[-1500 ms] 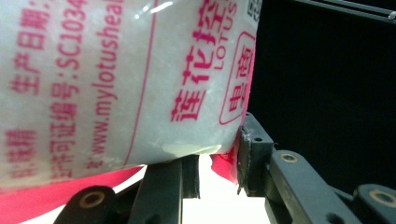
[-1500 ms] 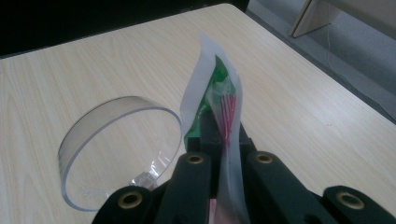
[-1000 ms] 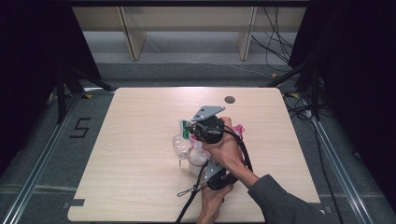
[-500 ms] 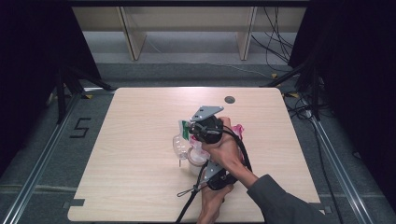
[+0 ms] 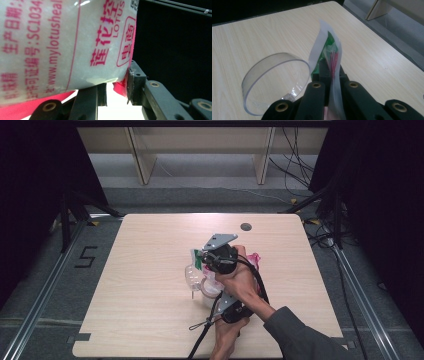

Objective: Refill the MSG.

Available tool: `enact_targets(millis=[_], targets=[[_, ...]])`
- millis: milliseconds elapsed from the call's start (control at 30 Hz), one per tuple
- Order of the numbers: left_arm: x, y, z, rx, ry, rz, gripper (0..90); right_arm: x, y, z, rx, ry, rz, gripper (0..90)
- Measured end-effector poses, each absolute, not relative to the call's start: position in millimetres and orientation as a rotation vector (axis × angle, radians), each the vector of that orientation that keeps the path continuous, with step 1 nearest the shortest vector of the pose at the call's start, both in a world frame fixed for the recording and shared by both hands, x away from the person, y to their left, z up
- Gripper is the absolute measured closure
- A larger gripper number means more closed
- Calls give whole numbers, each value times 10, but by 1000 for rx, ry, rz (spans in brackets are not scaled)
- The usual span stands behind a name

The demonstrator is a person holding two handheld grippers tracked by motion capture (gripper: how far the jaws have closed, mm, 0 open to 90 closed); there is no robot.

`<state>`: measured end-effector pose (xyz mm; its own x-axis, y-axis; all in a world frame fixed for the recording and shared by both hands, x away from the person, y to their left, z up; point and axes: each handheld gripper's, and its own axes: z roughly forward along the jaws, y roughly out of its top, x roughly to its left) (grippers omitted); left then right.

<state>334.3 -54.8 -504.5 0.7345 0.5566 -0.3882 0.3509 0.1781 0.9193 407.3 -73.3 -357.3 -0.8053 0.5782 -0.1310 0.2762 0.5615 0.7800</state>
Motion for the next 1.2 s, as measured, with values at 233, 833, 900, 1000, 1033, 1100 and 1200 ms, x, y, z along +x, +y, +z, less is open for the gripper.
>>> enact_targets(millis=[233,833,900,1000,1033,1100,1200], targets=[[3343,-544,-5040,1430,797,175,727,4084,-732,-3572,677,2427,1108,900],[3343,-527,-5034,1411,806,159,729,4068,-680,-3581,679,2427,1101,900],[3344,-526,-5036,1414,803,166,728,4074,-681,-3582,674,2429,1104,900],[3329,-518,-5021,1442,825,174,728,4078,-688,-3577,675,2431,1103,900],[3328,-521,-5023,1441,824,177,728,4081,-693,-3573,667,2432,1104,900],[3327,-524,-5023,1441,825,174,728,4081,-691,-3578,665,2427,1101,900],[3326,-520,-5021,1440,824,176,729,4079,-688,-3576,662,2428,1098,900]])
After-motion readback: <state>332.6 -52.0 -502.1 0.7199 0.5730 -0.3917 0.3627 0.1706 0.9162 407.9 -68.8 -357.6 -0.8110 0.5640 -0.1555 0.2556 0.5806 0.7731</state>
